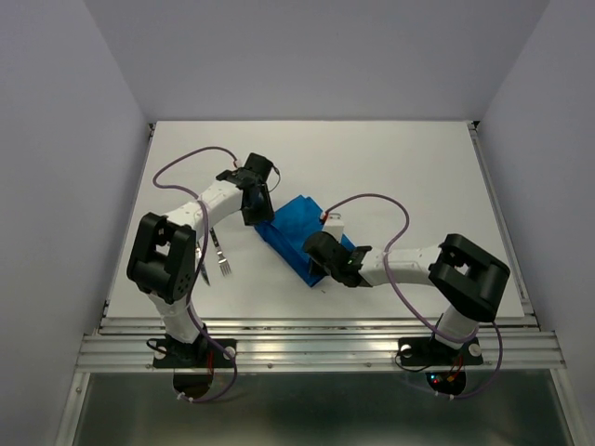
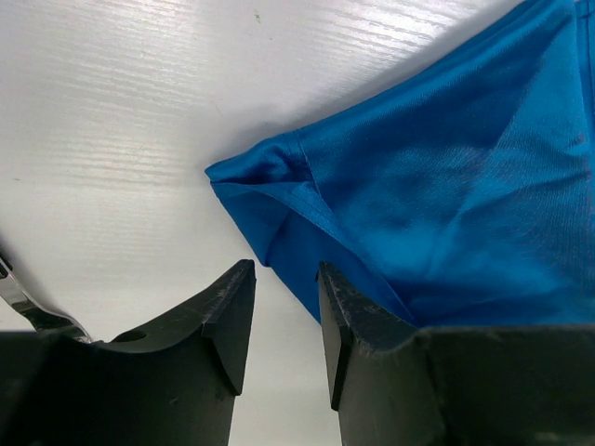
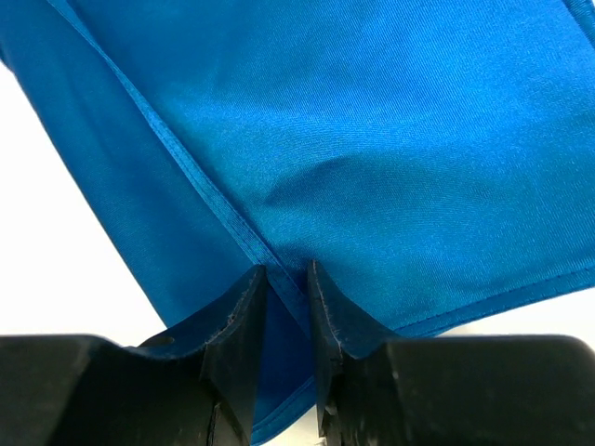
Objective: Fold the napkin into a case and place the utensils inside
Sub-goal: Fold the lower triangle-folded napkin at the center of the board.
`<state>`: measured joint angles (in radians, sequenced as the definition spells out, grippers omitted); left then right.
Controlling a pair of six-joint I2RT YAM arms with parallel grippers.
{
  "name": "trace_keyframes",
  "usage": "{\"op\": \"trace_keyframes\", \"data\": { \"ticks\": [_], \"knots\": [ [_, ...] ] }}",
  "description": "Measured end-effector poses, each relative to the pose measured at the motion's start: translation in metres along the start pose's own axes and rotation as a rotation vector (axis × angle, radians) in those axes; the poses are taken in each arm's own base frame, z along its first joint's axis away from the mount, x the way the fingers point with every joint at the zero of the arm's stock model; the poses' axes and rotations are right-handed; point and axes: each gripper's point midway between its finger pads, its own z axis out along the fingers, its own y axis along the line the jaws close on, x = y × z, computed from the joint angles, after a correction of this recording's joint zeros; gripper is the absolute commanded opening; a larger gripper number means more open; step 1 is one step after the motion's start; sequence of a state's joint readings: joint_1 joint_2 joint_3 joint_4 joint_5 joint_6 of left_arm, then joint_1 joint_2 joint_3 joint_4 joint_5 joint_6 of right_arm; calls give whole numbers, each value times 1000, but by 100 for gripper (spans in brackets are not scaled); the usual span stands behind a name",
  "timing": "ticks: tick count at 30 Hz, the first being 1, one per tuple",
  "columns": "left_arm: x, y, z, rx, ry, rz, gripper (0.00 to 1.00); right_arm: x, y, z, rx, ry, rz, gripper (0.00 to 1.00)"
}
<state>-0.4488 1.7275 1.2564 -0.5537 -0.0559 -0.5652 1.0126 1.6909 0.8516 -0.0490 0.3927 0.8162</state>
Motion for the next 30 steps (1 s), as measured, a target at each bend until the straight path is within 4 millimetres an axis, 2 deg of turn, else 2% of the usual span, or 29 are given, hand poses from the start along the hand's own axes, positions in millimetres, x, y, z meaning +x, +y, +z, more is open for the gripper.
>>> {"op": "trace_keyframes", "data": {
  "ticks": [4, 10, 12, 22, 30],
  "knots": [
    [0, 0, 5, -7, 1, -11, 49, 3, 5, -2, -30, 8, 60, 31],
    [3, 4, 26, -64, 25, -25, 54, 3, 8, -2, -43, 17, 87, 31],
    [2, 5, 33, -95, 25, -23, 59, 3, 9, -1, -46, 18, 91, 31],
    [-1, 0, 34, -137, -6, 0, 59, 3, 15, 0, -68, 23, 96, 31],
    [-12, -13, 32, -148, -55, 16, 53, 4, 21, 2, -81, 28, 96, 31]
  ]
}}
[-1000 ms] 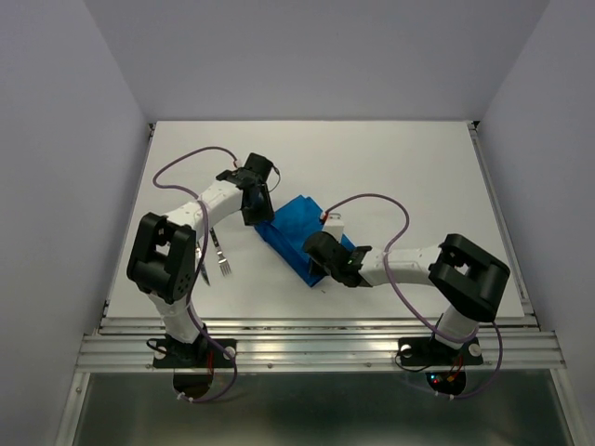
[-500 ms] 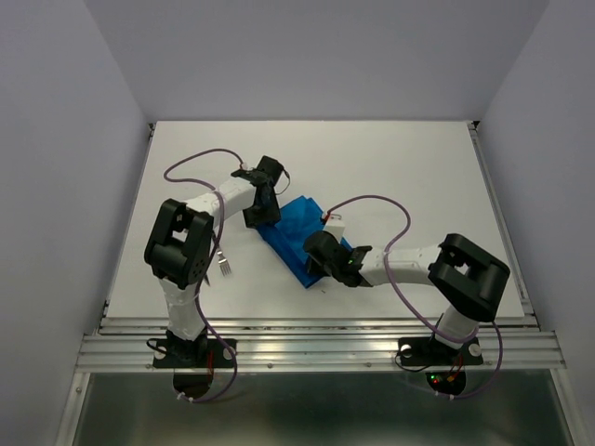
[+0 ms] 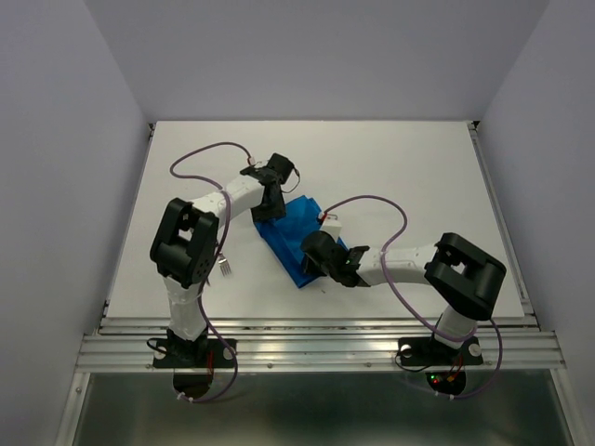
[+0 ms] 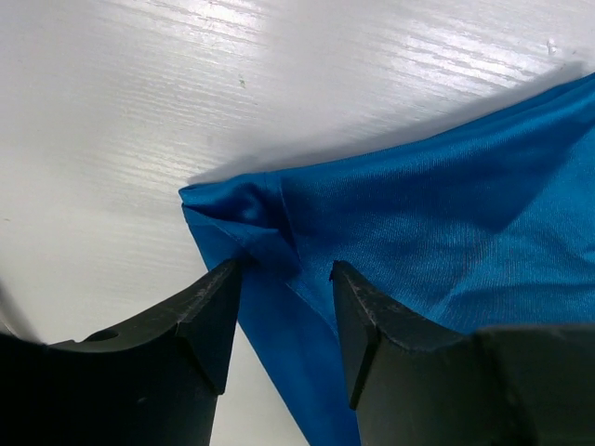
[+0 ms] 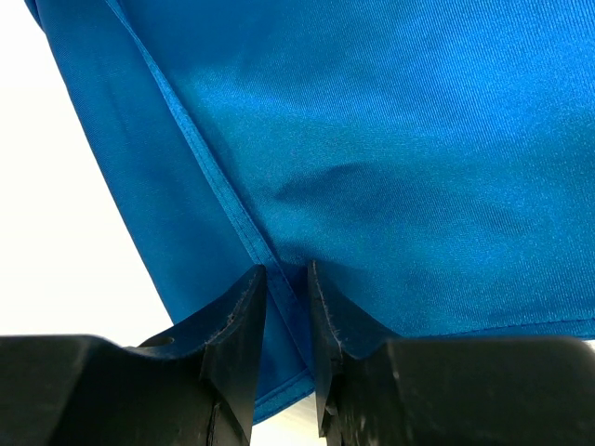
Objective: Fold the napkin into a case and place the utensils inside
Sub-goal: Fold the lower triangle-folded napkin at the center of the board.
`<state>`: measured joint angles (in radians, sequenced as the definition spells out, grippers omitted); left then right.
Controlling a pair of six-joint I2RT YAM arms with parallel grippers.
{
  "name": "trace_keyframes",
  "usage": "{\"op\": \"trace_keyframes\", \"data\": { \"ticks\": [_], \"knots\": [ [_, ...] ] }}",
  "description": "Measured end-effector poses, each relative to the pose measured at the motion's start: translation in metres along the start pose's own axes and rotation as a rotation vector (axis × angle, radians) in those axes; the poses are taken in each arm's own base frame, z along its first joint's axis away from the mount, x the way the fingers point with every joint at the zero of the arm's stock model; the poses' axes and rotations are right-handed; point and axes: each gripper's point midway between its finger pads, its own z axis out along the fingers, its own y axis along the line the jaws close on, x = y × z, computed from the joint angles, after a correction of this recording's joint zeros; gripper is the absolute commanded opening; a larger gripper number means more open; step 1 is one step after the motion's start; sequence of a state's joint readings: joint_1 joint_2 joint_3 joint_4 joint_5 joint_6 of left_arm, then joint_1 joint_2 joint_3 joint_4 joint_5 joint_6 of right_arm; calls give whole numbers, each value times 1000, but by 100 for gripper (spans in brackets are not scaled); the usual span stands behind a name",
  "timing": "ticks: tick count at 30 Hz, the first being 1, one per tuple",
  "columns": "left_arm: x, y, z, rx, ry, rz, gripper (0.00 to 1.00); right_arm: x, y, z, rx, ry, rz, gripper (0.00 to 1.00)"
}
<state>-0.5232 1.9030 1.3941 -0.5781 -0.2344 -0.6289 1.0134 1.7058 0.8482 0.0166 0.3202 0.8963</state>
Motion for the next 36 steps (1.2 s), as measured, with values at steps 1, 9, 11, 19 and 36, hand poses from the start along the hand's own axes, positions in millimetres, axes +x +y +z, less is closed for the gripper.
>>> {"op": "trace_keyframes", "data": {
  "ticks": [1, 9, 11, 19, 36],
  "knots": [
    [1, 0, 0, -5, -3, 4, 53, 0, 1, 0, -1, 1, 0, 31],
    [-1, 0, 3, -55, -21, 11, 51, 0, 3, 0, -6, 2, 1, 31],
    [-4, 1, 7, -77, -26, 7, 49, 0, 3, 1, -6, 2, 1, 31],
    [3, 13, 19, -152, -13, 14, 43, 2, 5, 1, -9, 5, -4, 31],
    [6, 16, 23, -176, -3, 14, 0, -1, 7, -1, -9, -2, 11, 52]
  ]
}}
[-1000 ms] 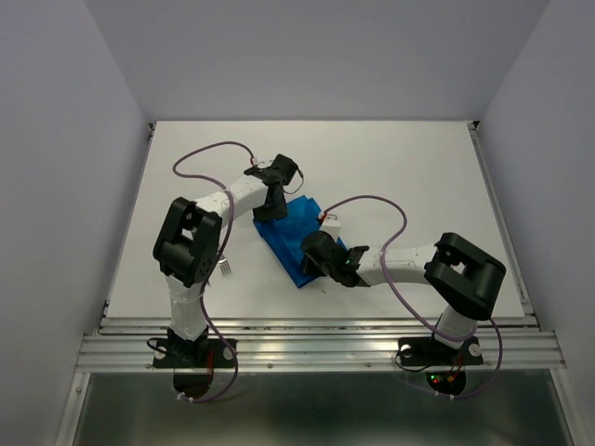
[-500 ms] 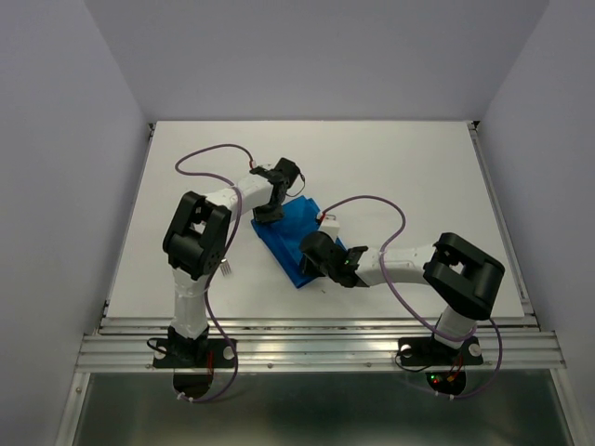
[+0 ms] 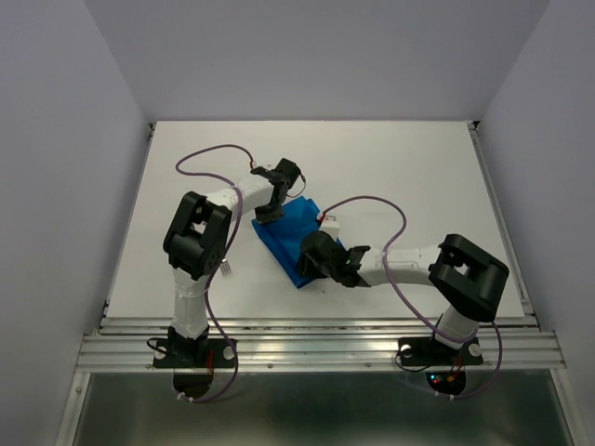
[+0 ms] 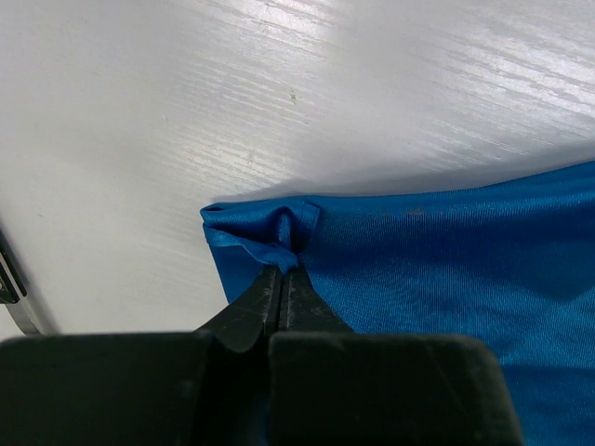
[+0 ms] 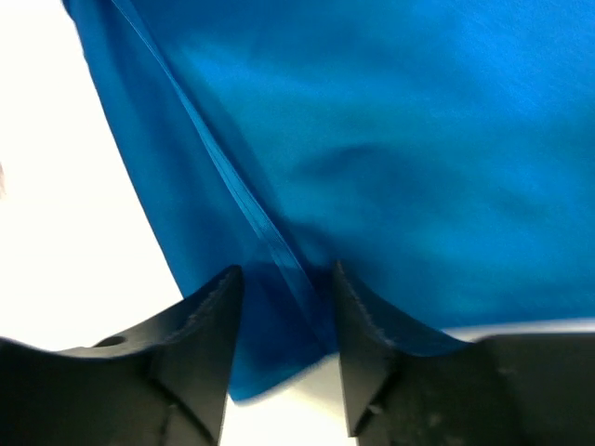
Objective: Fold the napkin into a case and place the utensils inside
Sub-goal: Fold the lower triangle-folded napkin at the center of the board.
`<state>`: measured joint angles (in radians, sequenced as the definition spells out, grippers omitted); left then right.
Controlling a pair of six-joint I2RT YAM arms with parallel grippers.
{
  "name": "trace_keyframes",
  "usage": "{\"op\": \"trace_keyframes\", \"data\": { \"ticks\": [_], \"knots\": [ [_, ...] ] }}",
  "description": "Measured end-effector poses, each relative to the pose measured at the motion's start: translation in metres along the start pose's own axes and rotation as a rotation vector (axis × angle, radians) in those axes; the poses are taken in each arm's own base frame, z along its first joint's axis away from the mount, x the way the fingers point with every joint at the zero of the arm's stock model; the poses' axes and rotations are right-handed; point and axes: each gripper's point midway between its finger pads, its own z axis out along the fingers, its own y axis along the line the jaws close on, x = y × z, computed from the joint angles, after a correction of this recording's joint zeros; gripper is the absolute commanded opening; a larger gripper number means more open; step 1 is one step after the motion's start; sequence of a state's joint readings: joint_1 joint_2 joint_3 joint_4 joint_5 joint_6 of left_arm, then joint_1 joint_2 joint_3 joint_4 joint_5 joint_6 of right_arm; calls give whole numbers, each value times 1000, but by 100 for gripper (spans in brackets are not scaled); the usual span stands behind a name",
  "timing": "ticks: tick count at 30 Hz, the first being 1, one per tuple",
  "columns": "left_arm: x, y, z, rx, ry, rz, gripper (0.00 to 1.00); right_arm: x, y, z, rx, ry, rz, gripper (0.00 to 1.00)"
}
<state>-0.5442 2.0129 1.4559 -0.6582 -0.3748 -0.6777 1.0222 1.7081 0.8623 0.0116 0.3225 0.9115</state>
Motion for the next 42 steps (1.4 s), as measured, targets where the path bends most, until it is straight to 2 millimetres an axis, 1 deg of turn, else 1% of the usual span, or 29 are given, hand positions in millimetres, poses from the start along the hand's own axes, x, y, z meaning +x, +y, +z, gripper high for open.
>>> {"op": "trace_keyframes", "data": {
  "ticks": [1, 3, 5, 7, 8, 10, 11, 12, 13, 15, 16, 18, 20, 23, 26, 28, 30, 31, 33, 35, 37, 38, 41, 42],
  "knots": [
    [0, 0, 0, -1, 2, 1, 0, -1, -1, -3, 3, 1, -5, 56],
    [1, 0, 0, 0, 3, 1, 0, -1, -6, -13, 24, 8, -28, 58],
    [1, 0, -1, 3, 7, 4, 0, -7, -8, -21, 33, -4, -41, 60],
    [2, -1, -1, 7, 10, 7, 0, -19, -7, -33, 25, -31, -46, 61],
    [2, -1, -1, 10, 12, 9, 0, -32, -6, -39, 14, -57, -40, 61],
    [2, -2, -1, 13, 14, 12, 0, -51, -11, -43, 16, -92, -22, 60],
    [3, -2, -1, 15, 16, 14, 0, -65, -20, -43, 31, -116, -8, 60],
    [3, -2, -1, 17, 18, 16, 0, -73, -27, -42, 44, -125, 1, 60],
    [3, -2, -1, 19, 19, 18, 0, -86, -42, -38, 75, -138, 19, 60],
    [4, -3, -1, 23, 22, 23, 0, -100, -65, -30, 127, -144, 28, 60],
    [4, -4, -2, 26, 24, 23, 0, -108, -81, -22, 168, -142, 31, 60],
    [4, -5, -2, 33, 28, 26, 0, -111, -95, -11, 204, -122, 21, 59],
    [5, -5, -2, 37, 31, 29, 0, -108, -104, 2, 230, -87, -9, 57],
    [5, -6, -3, 43, 35, 33, 0, -101, -107, 15, 238, -43, -49, 55],
    [5, -7, -3, 47, 37, 33, 0, -97, -106, 20, 230, -21, -75, 53],
    [5, -7, -4, 49, 39, 34, 0, -97, -103, 20, 216, -16, -81, 49],
    [5, -8, -4, 52, 40, 35, 0, -97, -100, 21, 201, -11, -85, 44],
    [5, -8, -4, 54, 40, 36, 0, -96, -99, 22, 193, -7, -86, 37],
    [5, -9, -4, 56, 42, 38, 0, -94, -98, 24, 185, 1, -90, 32],
    [6, -9, -4, 58, 43, 39, 0, -94, -98, 24, 181, 4, -92, 23],
    [6, -9, -5, 61, 45, 39, 0, -93, -97, 25, 172, 5, -89, 17],
    [6, -10, -5, 63, 46, 39, 0, -94, -96, 26, 165, 5, -87, 9],
    [5, -11, -6, 67, 46, 37, 0, -94, -93, 27, 150, 2, -78, 1],
    [4, -11, -7, 70, 47, 37, 0, -94, -93, 27, 145, 0, -74, 1]
  ]
}}
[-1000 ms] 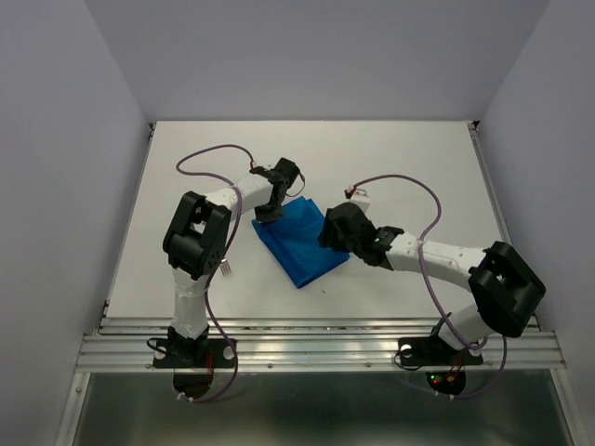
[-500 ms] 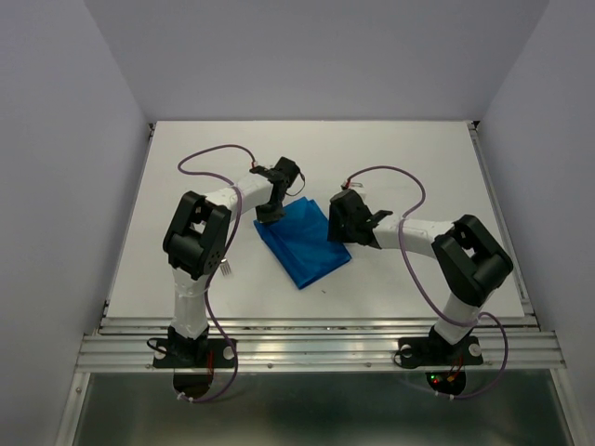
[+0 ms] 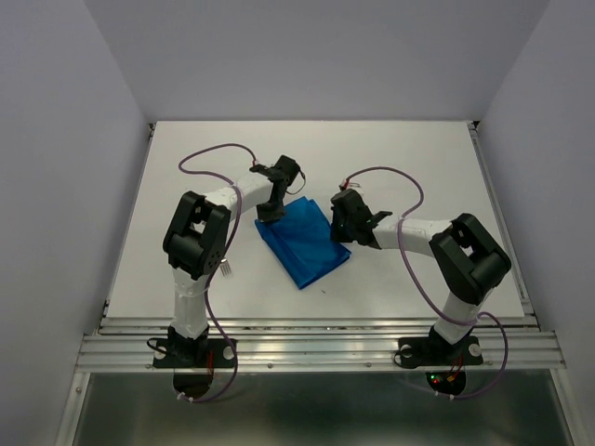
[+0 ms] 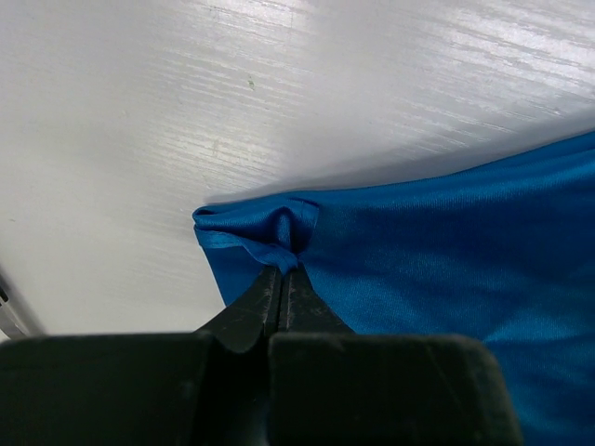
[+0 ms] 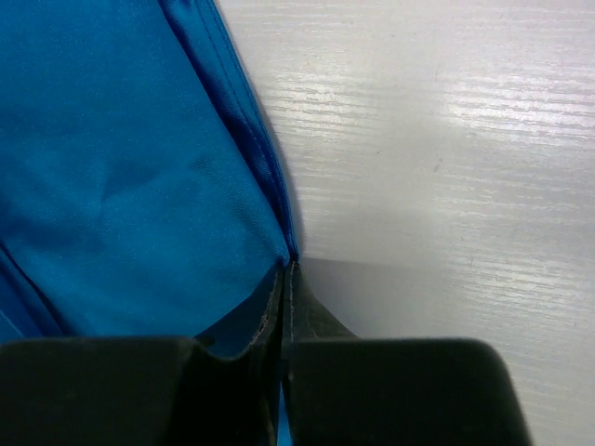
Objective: Fold the napkin into a case and place the utensils inside
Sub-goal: Fold the lower triangle-folded napkin at the center of the board.
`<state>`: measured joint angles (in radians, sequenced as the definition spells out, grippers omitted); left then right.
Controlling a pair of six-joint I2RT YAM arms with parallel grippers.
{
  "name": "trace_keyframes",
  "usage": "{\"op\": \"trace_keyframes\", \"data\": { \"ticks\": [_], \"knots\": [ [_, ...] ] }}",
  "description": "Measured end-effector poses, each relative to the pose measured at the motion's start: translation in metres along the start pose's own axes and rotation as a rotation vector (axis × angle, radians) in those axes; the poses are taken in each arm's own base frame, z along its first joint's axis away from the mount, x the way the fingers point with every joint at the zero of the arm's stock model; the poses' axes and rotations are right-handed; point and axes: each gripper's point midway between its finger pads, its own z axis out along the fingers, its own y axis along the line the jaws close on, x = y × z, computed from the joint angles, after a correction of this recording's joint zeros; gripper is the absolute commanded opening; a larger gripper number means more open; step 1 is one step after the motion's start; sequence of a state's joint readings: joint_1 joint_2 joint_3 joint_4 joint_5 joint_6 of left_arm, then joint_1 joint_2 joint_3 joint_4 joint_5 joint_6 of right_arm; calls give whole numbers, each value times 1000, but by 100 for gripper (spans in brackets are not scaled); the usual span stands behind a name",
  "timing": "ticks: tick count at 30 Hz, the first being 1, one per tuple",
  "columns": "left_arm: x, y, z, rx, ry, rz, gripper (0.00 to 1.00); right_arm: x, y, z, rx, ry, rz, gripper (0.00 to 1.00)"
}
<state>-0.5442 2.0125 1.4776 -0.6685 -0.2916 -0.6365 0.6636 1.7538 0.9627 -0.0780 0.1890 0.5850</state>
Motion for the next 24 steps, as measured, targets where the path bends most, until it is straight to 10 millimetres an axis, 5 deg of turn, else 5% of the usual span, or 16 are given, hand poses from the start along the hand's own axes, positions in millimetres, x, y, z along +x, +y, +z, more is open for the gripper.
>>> {"op": "trace_keyframes", "data": {
  "ticks": [24],
  "knots": [
    [-19, -16, -15, 47, -14, -35, 0, 4, 10, 2, -67, -6, 66, 1]
  ]
}}
